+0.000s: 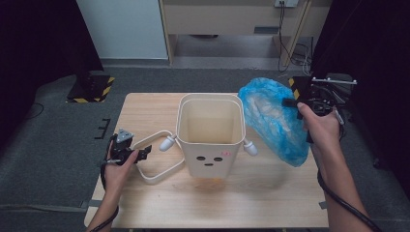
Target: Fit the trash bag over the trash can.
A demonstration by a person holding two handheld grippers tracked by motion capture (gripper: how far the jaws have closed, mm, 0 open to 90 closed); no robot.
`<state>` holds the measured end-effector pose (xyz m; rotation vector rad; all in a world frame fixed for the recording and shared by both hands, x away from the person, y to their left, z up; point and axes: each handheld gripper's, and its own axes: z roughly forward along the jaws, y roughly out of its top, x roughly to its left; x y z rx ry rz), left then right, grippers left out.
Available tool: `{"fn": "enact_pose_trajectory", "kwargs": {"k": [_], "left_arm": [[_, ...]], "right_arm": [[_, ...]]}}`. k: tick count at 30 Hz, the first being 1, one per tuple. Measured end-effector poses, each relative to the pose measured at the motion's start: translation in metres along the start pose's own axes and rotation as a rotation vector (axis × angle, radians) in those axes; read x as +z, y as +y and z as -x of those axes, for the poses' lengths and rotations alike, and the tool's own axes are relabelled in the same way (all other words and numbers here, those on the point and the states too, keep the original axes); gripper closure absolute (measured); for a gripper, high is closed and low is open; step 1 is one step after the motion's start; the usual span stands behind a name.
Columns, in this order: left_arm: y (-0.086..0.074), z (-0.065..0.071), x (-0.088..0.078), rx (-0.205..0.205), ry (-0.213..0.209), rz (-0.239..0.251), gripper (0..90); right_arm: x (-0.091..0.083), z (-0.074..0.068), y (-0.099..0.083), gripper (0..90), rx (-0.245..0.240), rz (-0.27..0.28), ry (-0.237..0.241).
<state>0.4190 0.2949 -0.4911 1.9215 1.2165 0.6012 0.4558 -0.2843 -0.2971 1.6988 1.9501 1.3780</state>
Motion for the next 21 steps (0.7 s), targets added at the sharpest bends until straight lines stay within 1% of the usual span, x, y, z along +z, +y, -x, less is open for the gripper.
{"fn": "enact_pose_trajectory", "kwargs": {"k": [9, 13, 14, 15, 16, 17, 20, 21], "left_arm": [[0.001, 0.001, 0.000, 0.001, -0.001, 0.001, 7.6], [0.001, 0.001, 0.000, -0.001, -0.002, 0.003, 7.6], [0.001, 0.001, 0.000, -0.001, -0.001, 0.003, 7.6], [0.001, 0.001, 0.000, -0.001, -0.001, 0.003, 7.6], [0.000, 0.001, 0.000, -0.001, -0.001, 0.002, 7.6], [0.000, 0.001, 0.000, -0.001, -0.001, 0.001, 7.6], [0.001, 0.001, 0.000, 0.001, -0.001, 0.000, 7.6], [0.001, 0.001, 0.000, 0.001, -0.001, 0.001, 7.6]], "right_arm": [[-0.007, -0.008, 0.008, 88.8, 0.005, 0.007, 0.016], [-0.012, -0.013, 0.012, 88.8, -0.008, 0.017, 0.020], [-0.013, -0.014, 0.013, 88.8, -0.003, 0.017, 0.021], [-0.014, -0.014, 0.014, 88.8, -0.013, 0.022, 0.022], [-0.015, -0.016, 0.015, 88.9, -0.005, 0.021, 0.023], [-0.015, -0.016, 0.016, 88.8, -0.012, 0.023, 0.024], [-0.017, -0.019, 0.019, 88.9, -0.009, 0.023, 0.028], [-0.017, -0.019, 0.020, 88.9, -0.015, 0.024, 0.026]]}}
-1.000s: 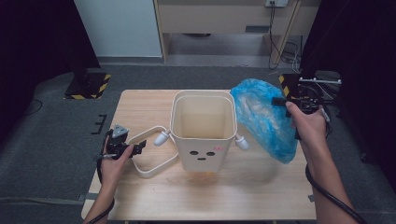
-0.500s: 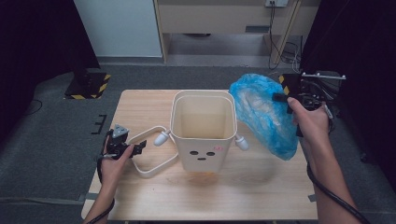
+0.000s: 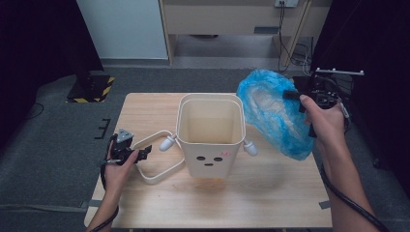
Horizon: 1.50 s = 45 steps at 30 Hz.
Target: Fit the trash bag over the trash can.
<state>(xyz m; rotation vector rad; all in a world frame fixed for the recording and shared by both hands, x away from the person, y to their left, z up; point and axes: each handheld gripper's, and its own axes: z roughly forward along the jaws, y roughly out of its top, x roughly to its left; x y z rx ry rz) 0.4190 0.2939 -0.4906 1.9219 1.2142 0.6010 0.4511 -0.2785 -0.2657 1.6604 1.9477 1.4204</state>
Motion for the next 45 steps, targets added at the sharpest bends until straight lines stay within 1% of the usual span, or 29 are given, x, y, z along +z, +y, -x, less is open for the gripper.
{"fn": "enact_pose_trajectory", "kwargs": {"k": [7, 18, 26, 28, 30, 36, 39, 41, 45], "left_arm": [[0.000, 0.001, 0.000, 0.001, -0.001, -0.001, 7.6], [0.001, 0.001, 0.001, 0.007, -0.001, -0.002, 7.6], [0.001, 0.002, 0.001, 0.008, -0.003, -0.003, 7.6], [0.001, 0.002, 0.001, 0.008, -0.004, -0.003, 7.6], [0.001, 0.002, 0.001, 0.007, -0.004, -0.002, 7.6], [0.002, 0.002, 0.000, 0.006, -0.004, 0.004, 7.6], [0.002, 0.002, 0.001, 0.005, -0.004, 0.005, 7.6], [0.002, 0.002, 0.001, 0.006, -0.005, 0.000, 7.6], [0.002, 0.003, 0.001, 0.009, -0.006, -0.002, 7.6]], "right_arm": [[-0.003, -0.003, 0.005, 88.9, -0.005, 0.002, 0.002], [-0.014, -0.006, 0.014, 88.9, 0.011, 0.026, 0.021], [-0.021, -0.013, 0.022, 89.0, 0.014, 0.037, 0.041], [-0.023, -0.015, 0.024, 89.0, 0.021, 0.042, 0.055], [-0.024, -0.018, 0.027, 89.0, 0.010, 0.043, 0.053], [-0.030, -0.022, 0.032, 89.0, 0.008, 0.046, 0.051], [-0.030, -0.020, 0.032, 89.0, 0.010, 0.045, 0.047], [-0.030, -0.020, 0.032, 89.0, 0.016, 0.041, 0.053], [-0.027, -0.025, 0.031, 89.1, 0.015, 0.036, 0.075]]}}
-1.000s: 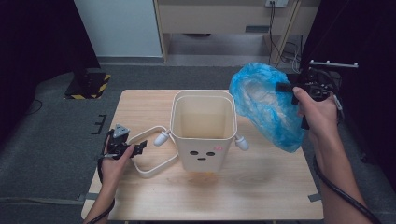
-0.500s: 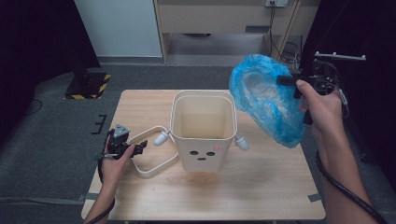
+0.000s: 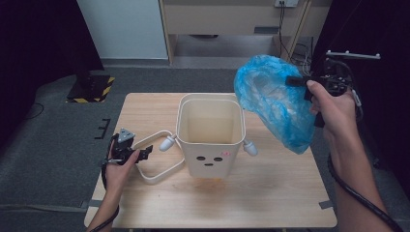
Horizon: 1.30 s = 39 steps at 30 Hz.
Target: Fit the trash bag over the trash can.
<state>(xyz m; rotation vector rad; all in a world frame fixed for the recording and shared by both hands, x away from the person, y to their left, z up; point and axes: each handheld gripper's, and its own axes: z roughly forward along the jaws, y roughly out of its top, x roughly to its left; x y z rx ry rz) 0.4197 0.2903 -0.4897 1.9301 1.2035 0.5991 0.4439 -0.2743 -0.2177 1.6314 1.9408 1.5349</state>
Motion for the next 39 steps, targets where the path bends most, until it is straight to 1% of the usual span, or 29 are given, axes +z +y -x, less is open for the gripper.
{"fn": "enact_pose_trajectory", "kwargs": {"k": [5, 13, 17, 25, 27, 31, 39], "left_arm": [[0.000, 0.000, 0.000, 0.001, 0.000, 0.000, 7.6], [0.000, -0.001, 0.000, 0.001, 0.001, 0.000, 7.6], [0.000, -0.001, 0.000, 0.002, 0.001, 0.001, 7.6], [0.000, -0.001, 0.000, 0.002, 0.002, 0.000, 7.6], [0.000, -0.001, 0.000, 0.002, 0.002, 0.002, 7.6], [0.000, -0.001, -0.001, 0.000, 0.000, 0.006, 7.6], [0.000, -0.001, -0.001, 0.001, 0.000, 0.003, 7.6]], "right_arm": [[0.008, -0.011, -0.002, 89.0, -0.003, -0.021, 0.028], [0.024, -0.022, -0.006, 89.1, -0.001, -0.040, 0.074], [0.030, -0.030, -0.007, 89.0, -0.008, -0.048, 0.088], [0.035, -0.047, -0.005, 89.0, -0.039, -0.054, 0.113], [0.035, -0.052, -0.004, 89.1, -0.044, -0.059, 0.122], [0.038, -0.065, -0.004, 89.0, -0.069, -0.063, 0.142], [0.046, -0.084, -0.006, 89.0, -0.106, -0.081, 0.178]]}}
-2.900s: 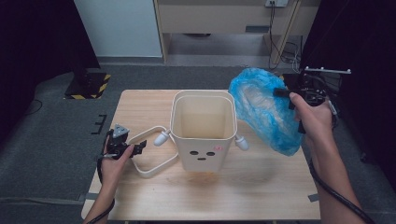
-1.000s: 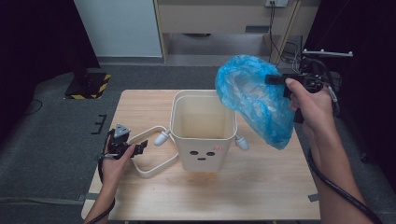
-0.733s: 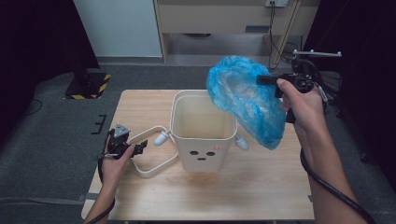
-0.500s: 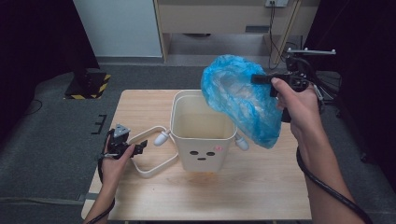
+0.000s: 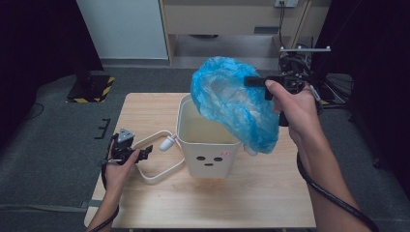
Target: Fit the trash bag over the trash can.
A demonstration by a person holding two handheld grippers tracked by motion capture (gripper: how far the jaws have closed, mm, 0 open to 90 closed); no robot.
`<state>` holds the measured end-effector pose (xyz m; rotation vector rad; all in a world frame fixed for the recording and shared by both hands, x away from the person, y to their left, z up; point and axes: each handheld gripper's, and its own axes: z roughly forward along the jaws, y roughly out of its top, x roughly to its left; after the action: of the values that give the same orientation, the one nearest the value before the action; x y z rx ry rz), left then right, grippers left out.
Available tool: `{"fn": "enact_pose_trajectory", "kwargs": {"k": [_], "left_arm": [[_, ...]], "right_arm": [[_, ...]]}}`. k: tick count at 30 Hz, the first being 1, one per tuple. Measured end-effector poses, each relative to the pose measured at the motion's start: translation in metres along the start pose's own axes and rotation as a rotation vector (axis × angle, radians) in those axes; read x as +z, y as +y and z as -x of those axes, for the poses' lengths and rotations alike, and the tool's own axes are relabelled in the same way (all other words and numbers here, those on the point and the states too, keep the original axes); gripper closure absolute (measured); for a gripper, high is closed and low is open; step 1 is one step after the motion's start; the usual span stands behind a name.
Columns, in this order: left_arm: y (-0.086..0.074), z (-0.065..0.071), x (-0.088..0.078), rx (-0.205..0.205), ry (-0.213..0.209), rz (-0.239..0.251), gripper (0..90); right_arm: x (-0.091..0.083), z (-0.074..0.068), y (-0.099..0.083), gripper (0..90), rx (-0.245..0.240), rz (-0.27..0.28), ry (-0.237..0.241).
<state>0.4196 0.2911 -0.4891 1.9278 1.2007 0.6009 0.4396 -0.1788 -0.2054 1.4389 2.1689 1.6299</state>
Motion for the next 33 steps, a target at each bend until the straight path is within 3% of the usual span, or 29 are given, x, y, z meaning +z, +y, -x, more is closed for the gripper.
{"fn": "enact_pose_trajectory", "kwargs": {"k": [10, 21, 33], "left_arm": [[-0.001, 0.001, 0.001, -0.002, -0.009, 0.001, 7.6], [-0.001, 0.001, 0.001, -0.007, -0.008, 0.001, 7.6], [-0.001, 0.000, 0.000, -0.005, -0.006, 0.003, 7.6]], "right_arm": [[0.010, -0.025, -0.002, 89.0, -0.050, -0.033, 0.048], [0.023, -0.043, -0.010, 89.0, -0.089, -0.086, 0.068], [0.032, -0.071, -0.023, 88.9, -0.174, -0.132, 0.101]]}}
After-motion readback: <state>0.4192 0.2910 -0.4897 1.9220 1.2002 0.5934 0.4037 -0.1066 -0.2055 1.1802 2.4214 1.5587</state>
